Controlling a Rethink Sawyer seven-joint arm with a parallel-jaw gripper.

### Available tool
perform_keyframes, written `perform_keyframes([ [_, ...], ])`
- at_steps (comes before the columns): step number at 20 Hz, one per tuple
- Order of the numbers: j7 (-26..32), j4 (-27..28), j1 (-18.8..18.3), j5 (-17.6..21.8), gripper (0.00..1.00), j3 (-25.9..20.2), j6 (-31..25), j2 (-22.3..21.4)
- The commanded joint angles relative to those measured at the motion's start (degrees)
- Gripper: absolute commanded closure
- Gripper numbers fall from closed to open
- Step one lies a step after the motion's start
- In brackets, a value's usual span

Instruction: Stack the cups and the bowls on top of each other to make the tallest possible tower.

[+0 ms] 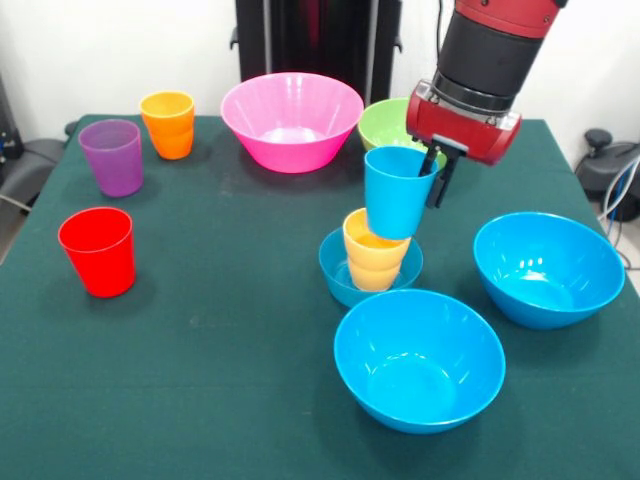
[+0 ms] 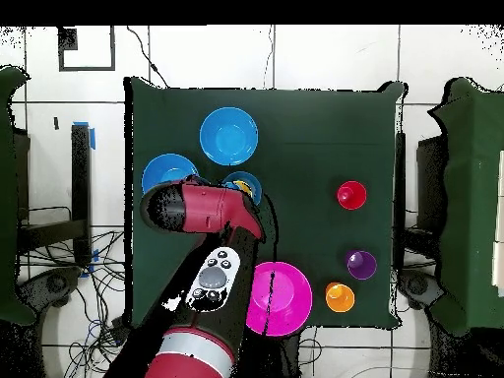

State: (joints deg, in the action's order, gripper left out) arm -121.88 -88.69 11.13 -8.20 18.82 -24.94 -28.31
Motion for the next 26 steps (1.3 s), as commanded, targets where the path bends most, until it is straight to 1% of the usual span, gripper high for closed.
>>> perform_keyframes([
  [1,-9.7,-1.5,1.2,0.3,1.0,-1.6,0.3,5.1],
  [14,-10.1,-2.3,1.7,-0.1,1.0,-0.4,2.8,6.0],
  [18,-10.5,-2.8,1.6,-1.0,1.0,-1.1,2.6,5.8],
  [26,-12.4,-2.9,3.0,-2.6,1.0,-1.0,1.3,5.9],
])
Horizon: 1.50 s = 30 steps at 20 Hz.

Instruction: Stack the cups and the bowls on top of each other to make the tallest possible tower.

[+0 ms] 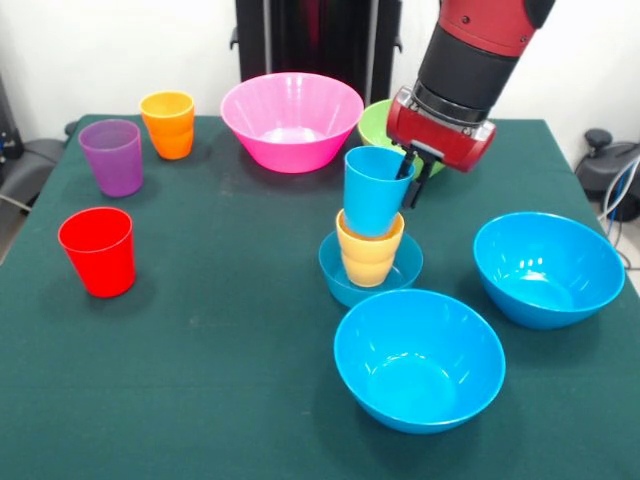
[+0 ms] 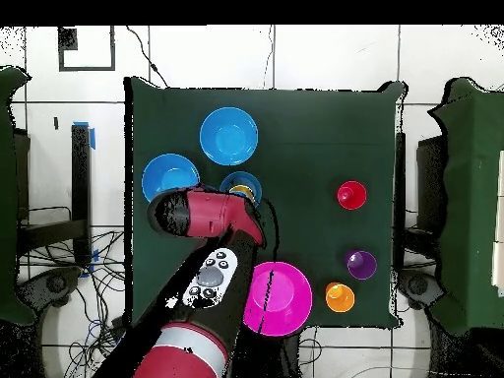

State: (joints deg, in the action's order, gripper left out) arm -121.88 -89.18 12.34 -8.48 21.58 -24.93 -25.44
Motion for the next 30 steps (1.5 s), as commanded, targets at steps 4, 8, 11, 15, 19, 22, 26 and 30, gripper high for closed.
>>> perform_keyframes([
  [4,-12.0,-2.4,1.6,-2.7,1.0,-4.0,1.0,2.9],
  [8,-10.4,-2.8,0.2,-2.8,1.0,-5.9,2.6,2.1],
  [11,-9.9,-1.9,-0.1,-2.6,1.0,-5.8,2.6,2.2],
  [15,-9.2,-1.6,-0.2,-1.7,1.0,-5.4,3.9,2.5],
  [19,-7.9,-1.4,-1.2,-1.0,1.0,-6.0,5.1,2.6],
  [22,-7.9,-2.2,-1.7,-1.3,1.0,-7.1,6.5,2.1],
  [26,-7.3,-2.7,-2.7,-1.1,1.0,-8.3,8.6,1.8],
  [30,-6.0,-2.3,-3.4,-0.4,1.0,-9.2,8.4,1.6],
])
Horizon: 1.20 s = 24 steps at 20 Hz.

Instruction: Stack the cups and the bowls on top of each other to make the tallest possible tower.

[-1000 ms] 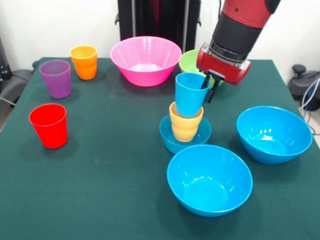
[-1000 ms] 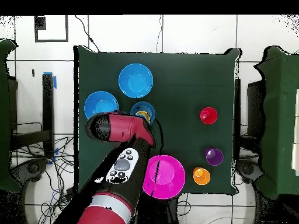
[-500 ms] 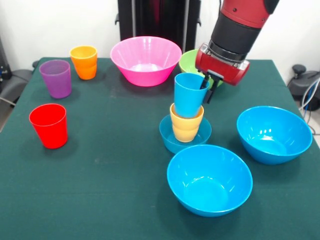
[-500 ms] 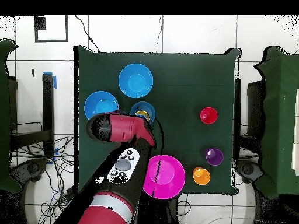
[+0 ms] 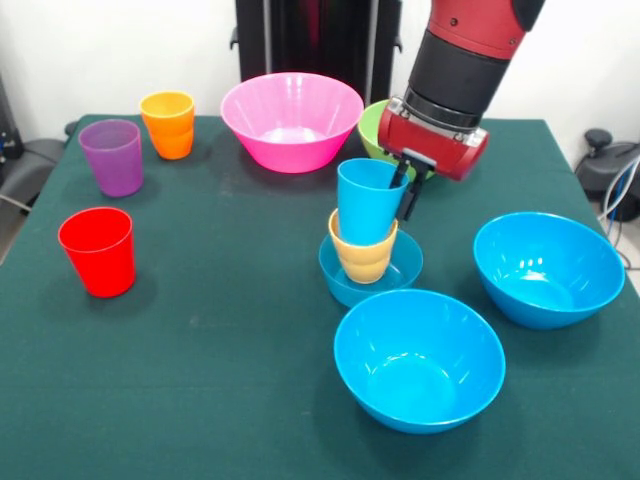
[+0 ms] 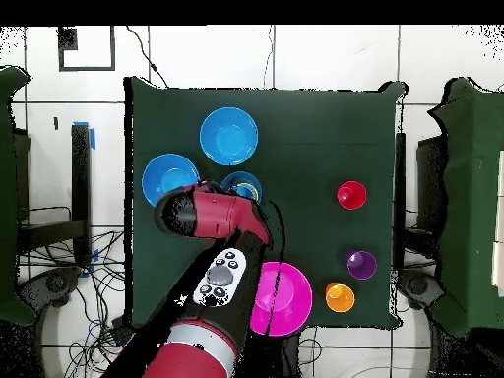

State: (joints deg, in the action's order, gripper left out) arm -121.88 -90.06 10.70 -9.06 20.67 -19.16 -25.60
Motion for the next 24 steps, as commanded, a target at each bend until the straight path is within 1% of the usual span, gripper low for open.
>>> perform_keyframes([
  [1,-5.7,-1.4,-1.9,0.2,1.0,-8.6,2.3,1.7],
  [4,-5.1,-1.1,-2.1,0.2,1.0,-9.2,1.2,1.7],
  [8,-5.7,-1.7,-1.7,-0.1,1.0,-9.2,0.7,1.4],
  [13,-5.8,-2.1,-2.0,-0.8,1.0,-9.9,-2.1,1.0],
  [16,-6.1,-1.9,-1.8,-1.3,1.0,-9.7,-5.0,1.0],
  [18,-5.8,-1.3,-1.7,-1.3,1.0,-9.4,-7.9,1.1],
  [24,-5.9,1.3,-0.1,-0.4,1.0,-6.5,-12.9,2.1],
])
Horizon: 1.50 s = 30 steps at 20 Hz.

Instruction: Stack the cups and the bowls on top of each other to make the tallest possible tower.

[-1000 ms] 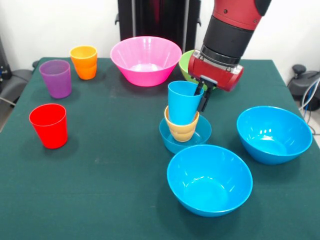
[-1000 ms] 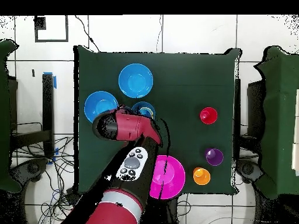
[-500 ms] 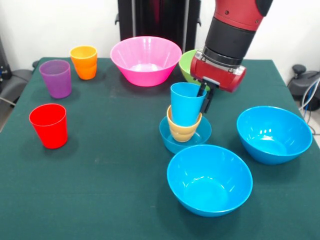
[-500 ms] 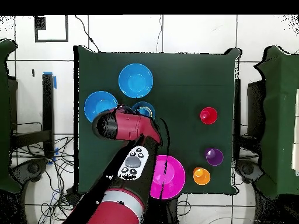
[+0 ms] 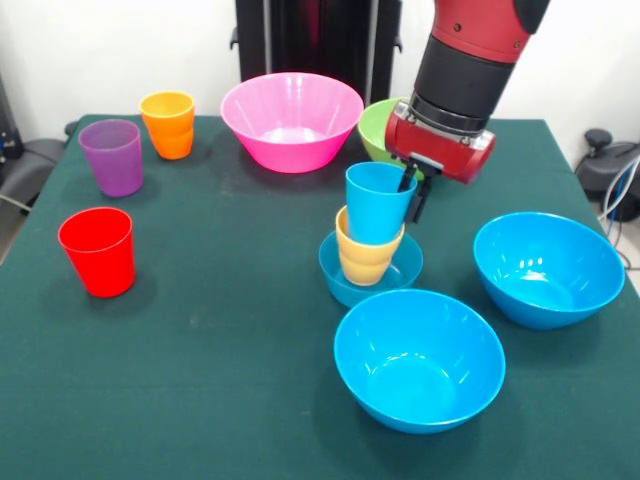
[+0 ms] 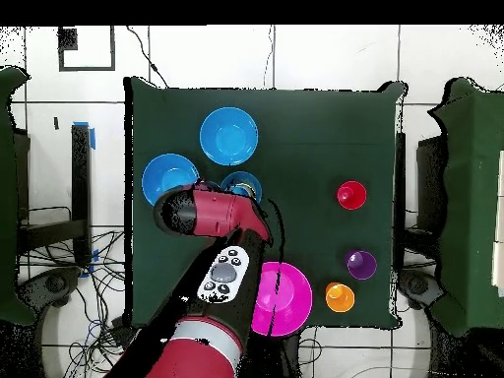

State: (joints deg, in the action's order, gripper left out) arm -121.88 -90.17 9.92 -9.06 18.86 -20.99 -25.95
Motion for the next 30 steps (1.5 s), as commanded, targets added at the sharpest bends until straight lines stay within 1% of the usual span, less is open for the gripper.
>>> perform_keyframes([
  [1,-6.2,1.6,1.0,-0.3,1.0,-4.3,-11.5,2.5],
  [3,-6.6,2.6,1.2,0.0,1.0,-3.4,-12.7,2.9],
  [4,-7.3,2.3,2.0,0.0,1.0,-2.9,-12.7,3.2],
  [9,-6.4,1.7,1.0,0.2,1.0,-4.1,-12.1,3.0],
  [15,-4.8,0.4,-0.5,0.3,1.0,-6.4,-7.4,2.2],
  [20,-4.7,-1.5,-2.1,0.1,1.0,-8.8,-1.5,1.5],
  [25,-5.1,-1.1,-1.3,0.8,1.0,-7.8,-1.2,1.6],
  [30,-5.1,-0.7,-1.4,0.7,1.0,-7.7,-1.3,1.8],
])
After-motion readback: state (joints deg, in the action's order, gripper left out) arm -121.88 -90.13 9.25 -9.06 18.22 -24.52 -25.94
